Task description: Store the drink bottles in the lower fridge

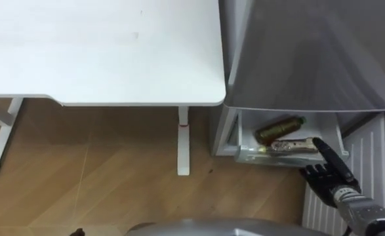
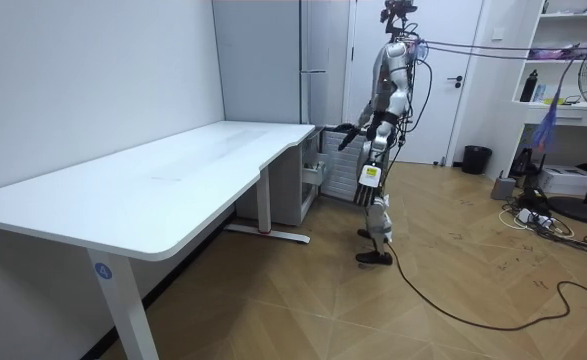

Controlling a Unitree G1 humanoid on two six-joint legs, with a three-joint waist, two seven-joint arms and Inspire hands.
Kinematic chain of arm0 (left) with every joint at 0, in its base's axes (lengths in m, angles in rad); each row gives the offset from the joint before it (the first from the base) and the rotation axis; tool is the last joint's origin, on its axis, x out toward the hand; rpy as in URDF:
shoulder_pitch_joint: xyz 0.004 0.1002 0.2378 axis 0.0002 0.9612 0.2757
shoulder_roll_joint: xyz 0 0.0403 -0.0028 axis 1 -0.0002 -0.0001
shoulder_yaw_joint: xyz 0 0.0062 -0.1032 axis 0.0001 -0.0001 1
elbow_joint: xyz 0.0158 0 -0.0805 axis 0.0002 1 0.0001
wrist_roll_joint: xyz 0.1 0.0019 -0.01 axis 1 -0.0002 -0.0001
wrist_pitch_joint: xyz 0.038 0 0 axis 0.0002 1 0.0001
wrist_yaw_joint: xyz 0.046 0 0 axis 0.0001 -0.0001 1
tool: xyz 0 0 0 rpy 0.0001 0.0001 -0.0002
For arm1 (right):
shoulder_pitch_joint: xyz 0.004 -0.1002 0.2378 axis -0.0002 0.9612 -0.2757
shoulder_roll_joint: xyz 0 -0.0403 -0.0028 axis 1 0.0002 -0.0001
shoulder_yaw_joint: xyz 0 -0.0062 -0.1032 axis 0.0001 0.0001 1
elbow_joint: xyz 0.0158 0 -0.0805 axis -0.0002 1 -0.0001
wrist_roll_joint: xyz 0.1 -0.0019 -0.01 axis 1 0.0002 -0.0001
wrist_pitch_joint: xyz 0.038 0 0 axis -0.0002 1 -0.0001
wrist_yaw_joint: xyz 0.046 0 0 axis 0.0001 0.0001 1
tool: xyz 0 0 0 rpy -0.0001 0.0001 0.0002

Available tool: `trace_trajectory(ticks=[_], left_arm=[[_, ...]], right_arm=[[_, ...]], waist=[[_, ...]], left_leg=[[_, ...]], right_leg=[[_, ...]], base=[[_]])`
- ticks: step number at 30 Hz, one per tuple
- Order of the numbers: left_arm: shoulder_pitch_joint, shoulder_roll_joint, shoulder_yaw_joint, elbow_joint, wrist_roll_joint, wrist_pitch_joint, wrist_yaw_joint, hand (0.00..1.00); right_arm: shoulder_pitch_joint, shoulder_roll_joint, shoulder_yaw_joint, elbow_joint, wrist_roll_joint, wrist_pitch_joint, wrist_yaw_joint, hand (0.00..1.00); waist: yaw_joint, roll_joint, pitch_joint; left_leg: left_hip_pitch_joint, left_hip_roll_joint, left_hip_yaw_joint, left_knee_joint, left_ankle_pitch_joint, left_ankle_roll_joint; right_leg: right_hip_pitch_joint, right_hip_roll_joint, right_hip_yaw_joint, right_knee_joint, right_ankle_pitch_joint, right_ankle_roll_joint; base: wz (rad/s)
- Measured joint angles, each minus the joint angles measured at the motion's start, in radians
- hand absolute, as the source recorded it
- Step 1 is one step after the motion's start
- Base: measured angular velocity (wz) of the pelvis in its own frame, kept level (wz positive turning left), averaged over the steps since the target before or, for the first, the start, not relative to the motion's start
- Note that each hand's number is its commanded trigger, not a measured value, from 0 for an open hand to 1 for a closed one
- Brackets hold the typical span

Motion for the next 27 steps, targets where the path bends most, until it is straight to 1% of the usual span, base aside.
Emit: trace_trajectory(ticks=[4,8,10,14,15,16,21,22,23,26,27], left_arm=[[-0.009,-0.002,0.000,0.000,0.000,-0.001,0.000,0.00],[-0.011,-0.005,0.001,0.002,-0.002,-0.001,-0.001,0.00],[-0.012,-0.009,0.001,0.008,-0.002,-0.001,-0.001,0.00],[-0.015,-0.012,0.001,0.020,-0.002,-0.001,0.000,0.00],[-0.015,-0.013,0.002,0.023,-0.002,-0.003,0.002,0.00],[-0.016,-0.015,0.002,0.025,-0.007,-0.003,0.004,0.00],[-0.018,-0.021,0.002,0.036,-0.012,-0.005,0.006,0.00],[-0.018,-0.022,0.002,0.038,-0.011,-0.005,0.007,0.00],[-0.019,-0.022,0.002,0.037,-0.011,-0.005,0.007,0.00],[-0.025,-0.021,0.000,0.036,-0.012,-0.010,0.006,0.00],[-0.036,-0.021,0.000,0.040,-0.010,-0.016,0.006,0.00]], right_arm=[[0.005,0.016,0.000,0.038,-0.002,0.000,0.000,0.00],[0.037,0.018,-0.002,0.037,-0.001,-0.001,0.002,0.00],[0.053,0.020,-0.002,0.038,0.000,-0.001,0.000,0.00],[0.074,0.032,-0.002,0.038,0.006,-0.001,-0.002,0.00],[0.080,0.037,-0.003,0.038,0.011,-0.001,-0.008,0.00],[0.082,0.042,-0.003,0.040,0.012,-0.002,-0.013,0.00],[0.089,0.060,-0.012,0.039,0.020,-0.004,-0.033,0.00],[0.088,0.062,-0.013,0.038,0.032,-0.004,-0.037,0.00],[0.088,0.063,-0.014,0.038,0.041,-0.004,-0.039,0.00],[0.068,0.067,-0.014,0.038,0.051,-0.006,-0.040,0.00],[0.053,0.071,-0.014,0.040,0.051,-0.014,-0.041,0.00]], waist=[[-0.003,0.004,-0.0006],[-0.009,0.007,-0.0059],[-0.018,0.008,-0.0053],[-0.022,0.011,-0.0058],[-0.022,0.010,-0.0053],[-0.022,0.013,-0.0032],[-0.021,0.017,-0.0041],[-0.021,0.014,-0.0062],[-0.021,0.019,-0.0057],[-0.022,0.020,-0.0059],[-0.021,0.023,-0.0075]], left_leg=[[0.001,0.008,0.008,-0.004,-0.006,-0.004],[0.004,0.010,0.010,-0.004,-0.007,-0.005],[0.004,0.011,0.011,-0.004,-0.007,-0.006],[0.008,0.014,0.013,-0.005,-0.011,-0.008],[0.013,0.015,0.014,-0.005,-0.011,-0.009],[0.014,0.016,0.015,-0.005,-0.012,-0.009],[0.013,0.021,0.016,-0.002,-0.014,-0.013],[0.011,0.022,0.016,-0.001,-0.014,-0.013],[0.008,0.022,0.016,0.001,-0.014,-0.013],[-0.021,0.022,0.014,0.009,-0.015,-0.013],[-0.045,0.022,0.014,0.019,-0.015,-0.013]], right_leg=[[-0.005,0.010,0.011,0.000,0.003,-0.005],[-0.005,0.013,0.015,0.000,0.004,-0.006],[-0.006,0.014,0.017,0.000,0.004,-0.006],[-0.004,0.017,0.017,0.000,0.004,-0.008],[-0.004,0.018,0.017,0.001,0.005,-0.009],[-0.004,0.019,0.017,0.002,0.006,-0.010],[-0.006,0.022,0.016,0.003,0.006,-0.014],[-0.007,0.022,0.015,0.004,0.005,-0.014],[-0.007,0.022,0.014,0.004,0.005,-0.015],[-0.031,0.022,0.015,0.008,0.005,-0.015],[-0.055,0.019,0.014,0.023,0.003,-0.018]], base=[[-0.08],[-0.02],[0.00],[-0.03],[-0.05],[-0.04],[0.00],[0.00],[0.00],[0.00],[0.00]])
